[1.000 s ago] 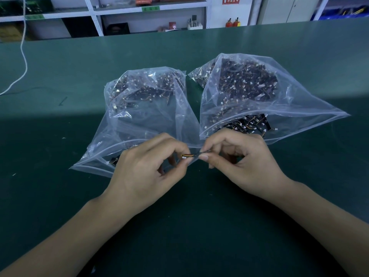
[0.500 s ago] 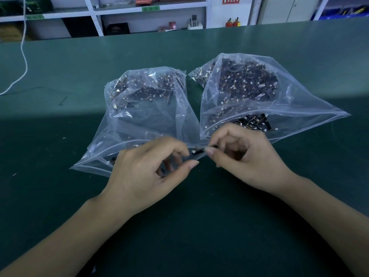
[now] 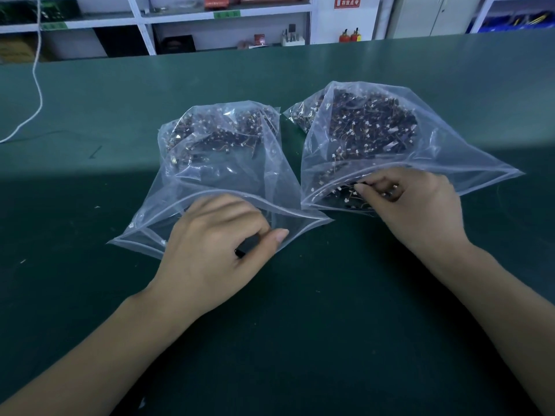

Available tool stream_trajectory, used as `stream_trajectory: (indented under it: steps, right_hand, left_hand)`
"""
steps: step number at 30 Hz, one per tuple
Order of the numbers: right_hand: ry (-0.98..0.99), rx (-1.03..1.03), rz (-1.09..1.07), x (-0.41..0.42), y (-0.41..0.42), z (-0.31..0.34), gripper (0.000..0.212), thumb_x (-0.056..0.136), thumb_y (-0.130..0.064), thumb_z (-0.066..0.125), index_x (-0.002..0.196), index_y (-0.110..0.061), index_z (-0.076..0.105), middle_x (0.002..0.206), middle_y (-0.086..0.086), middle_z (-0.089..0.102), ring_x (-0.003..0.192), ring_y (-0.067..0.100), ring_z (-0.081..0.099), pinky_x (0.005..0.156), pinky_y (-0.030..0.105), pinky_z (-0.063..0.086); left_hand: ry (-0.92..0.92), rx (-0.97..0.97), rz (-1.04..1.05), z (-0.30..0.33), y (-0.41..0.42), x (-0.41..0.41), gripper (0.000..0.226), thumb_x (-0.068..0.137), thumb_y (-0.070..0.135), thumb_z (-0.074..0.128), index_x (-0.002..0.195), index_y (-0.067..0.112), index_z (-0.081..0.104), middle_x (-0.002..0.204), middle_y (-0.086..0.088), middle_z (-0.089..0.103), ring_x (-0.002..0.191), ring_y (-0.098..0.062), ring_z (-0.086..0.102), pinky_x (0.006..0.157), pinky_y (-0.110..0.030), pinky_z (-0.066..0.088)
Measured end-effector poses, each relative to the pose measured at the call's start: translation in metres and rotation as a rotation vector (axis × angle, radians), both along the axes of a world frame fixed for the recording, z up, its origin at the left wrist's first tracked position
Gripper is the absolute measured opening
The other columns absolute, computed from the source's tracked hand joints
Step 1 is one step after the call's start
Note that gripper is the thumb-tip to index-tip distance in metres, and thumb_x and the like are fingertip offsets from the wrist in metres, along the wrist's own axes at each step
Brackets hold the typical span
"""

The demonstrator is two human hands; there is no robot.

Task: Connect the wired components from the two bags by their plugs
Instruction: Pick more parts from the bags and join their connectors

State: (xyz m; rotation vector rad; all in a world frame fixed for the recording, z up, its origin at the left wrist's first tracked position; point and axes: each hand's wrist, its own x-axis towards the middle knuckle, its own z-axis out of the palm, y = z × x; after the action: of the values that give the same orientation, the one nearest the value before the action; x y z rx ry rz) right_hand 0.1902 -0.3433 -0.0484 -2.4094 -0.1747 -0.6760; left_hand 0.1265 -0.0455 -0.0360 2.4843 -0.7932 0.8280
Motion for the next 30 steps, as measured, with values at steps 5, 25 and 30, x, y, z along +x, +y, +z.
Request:
stream_trajectory:
  steps: [5,25,30]
  right_hand:
    - [0.053,-0.13,-0.051,0.0,-0.002,0.001,0.011,0.096,-0.031,0.073,0.09,-0.04,0.073,0.065,-0.013,0.06,0.062,0.016,0.054,0.066,0.032,0.039]
    - [-0.061,0.009,0.137,-0.021,0.024,0.008,0.016,0.093,-0.013,0.07,0.095,-0.028,0.075,0.052,-0.003,0.045,0.053,0.021,0.047,0.063,0.036,0.052]
    - [-0.071,0.041,0.212,-0.023,0.029,0.005,0.016,0.094,-0.012,0.069,0.097,-0.026,0.077,0.052,-0.004,0.043,0.052,0.019,0.044,0.06,0.04,0.051]
  left_hand:
    - [0.147,0.129,0.117,0.0,0.005,0.003,0.019,0.103,0.042,0.063,0.092,0.029,0.072,0.095,0.018,0.066,0.102,-0.014,0.064,0.1,-0.034,0.042]
    - [0.224,0.161,0.312,0.009,0.014,0.001,0.017,0.09,0.047,0.075,0.081,0.032,0.073,0.079,0.019,0.066,0.076,-0.013,0.066,0.062,-0.034,0.054]
    - [0.212,0.112,0.249,0.009,0.012,0.0,0.022,0.086,0.052,0.076,0.078,0.032,0.073,0.078,0.02,0.066,0.076,-0.009,0.065,0.061,-0.035,0.056]
